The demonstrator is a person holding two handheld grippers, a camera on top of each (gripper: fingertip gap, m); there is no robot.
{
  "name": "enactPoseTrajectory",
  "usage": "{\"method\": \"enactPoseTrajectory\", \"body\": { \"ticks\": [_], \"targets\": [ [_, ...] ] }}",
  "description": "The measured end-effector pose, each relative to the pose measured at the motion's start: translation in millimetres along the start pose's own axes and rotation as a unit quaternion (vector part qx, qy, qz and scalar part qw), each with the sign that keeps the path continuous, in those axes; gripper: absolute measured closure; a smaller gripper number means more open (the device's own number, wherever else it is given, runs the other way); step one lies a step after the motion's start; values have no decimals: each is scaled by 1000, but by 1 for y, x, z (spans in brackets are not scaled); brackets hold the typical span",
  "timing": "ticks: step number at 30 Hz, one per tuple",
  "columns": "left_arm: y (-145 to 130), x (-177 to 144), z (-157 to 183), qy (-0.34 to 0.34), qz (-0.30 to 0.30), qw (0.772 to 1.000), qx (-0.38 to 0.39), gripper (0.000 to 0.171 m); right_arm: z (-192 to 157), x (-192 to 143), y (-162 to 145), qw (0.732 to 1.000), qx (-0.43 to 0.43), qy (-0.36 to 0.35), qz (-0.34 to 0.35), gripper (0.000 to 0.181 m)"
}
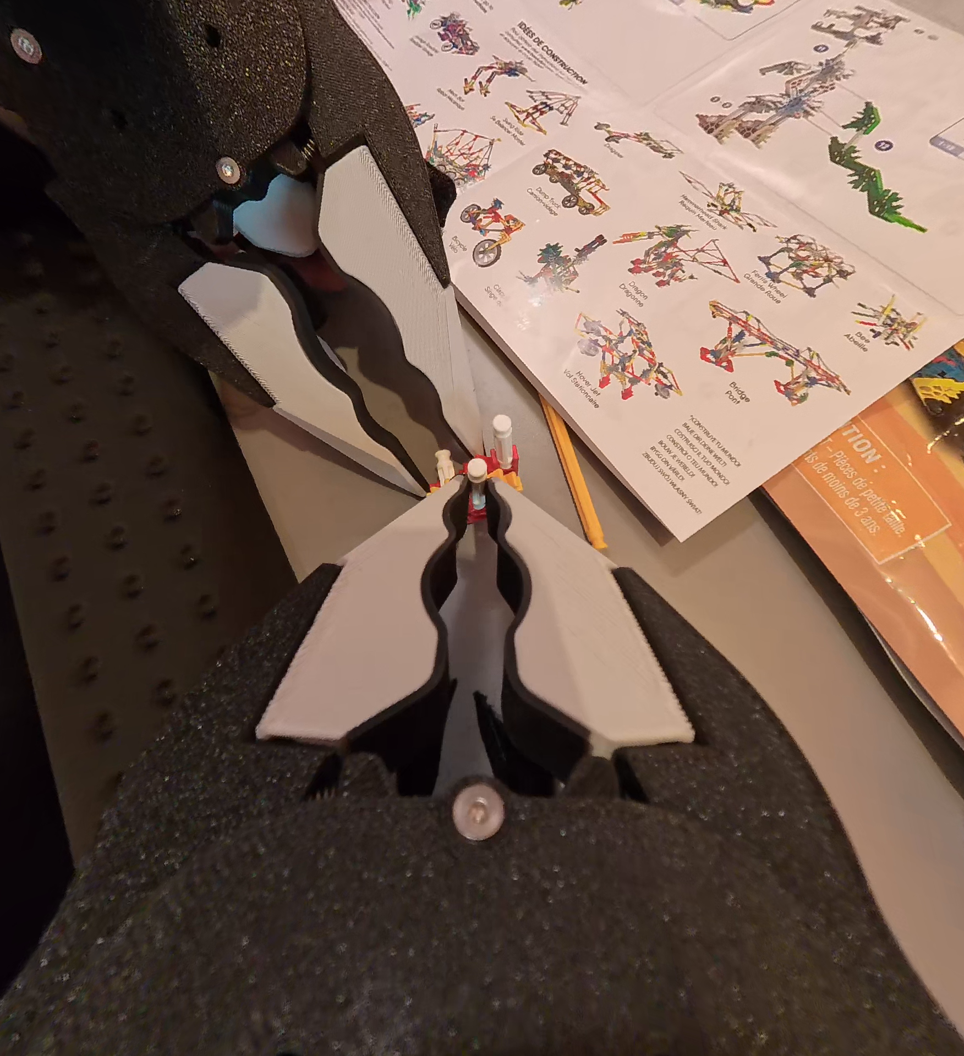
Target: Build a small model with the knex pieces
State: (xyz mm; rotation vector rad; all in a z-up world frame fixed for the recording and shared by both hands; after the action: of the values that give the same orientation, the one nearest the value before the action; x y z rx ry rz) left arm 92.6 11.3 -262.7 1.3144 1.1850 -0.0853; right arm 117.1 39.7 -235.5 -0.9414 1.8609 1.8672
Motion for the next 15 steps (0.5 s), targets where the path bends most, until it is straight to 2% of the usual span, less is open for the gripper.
{"method": "enactPoseTrajectory", "body": {
  "ticks": [15],
  "targets": [
    [1,-3,-6,7,2,1000,-5,154,9,1,2,1000,-1,-7,0,176]
  ]
}}
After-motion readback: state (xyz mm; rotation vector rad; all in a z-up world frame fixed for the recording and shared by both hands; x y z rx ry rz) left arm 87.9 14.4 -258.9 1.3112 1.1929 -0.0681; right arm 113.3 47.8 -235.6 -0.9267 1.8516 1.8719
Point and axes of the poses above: each gripper's, where its closed fingertips meet, x out along the fingers, y out of its top, z = x × y across the jaws, the point moved 2 cm from there along -x, back along the fingers, and after that the axes turned 1 degree about -y, right-handed, at the moved point
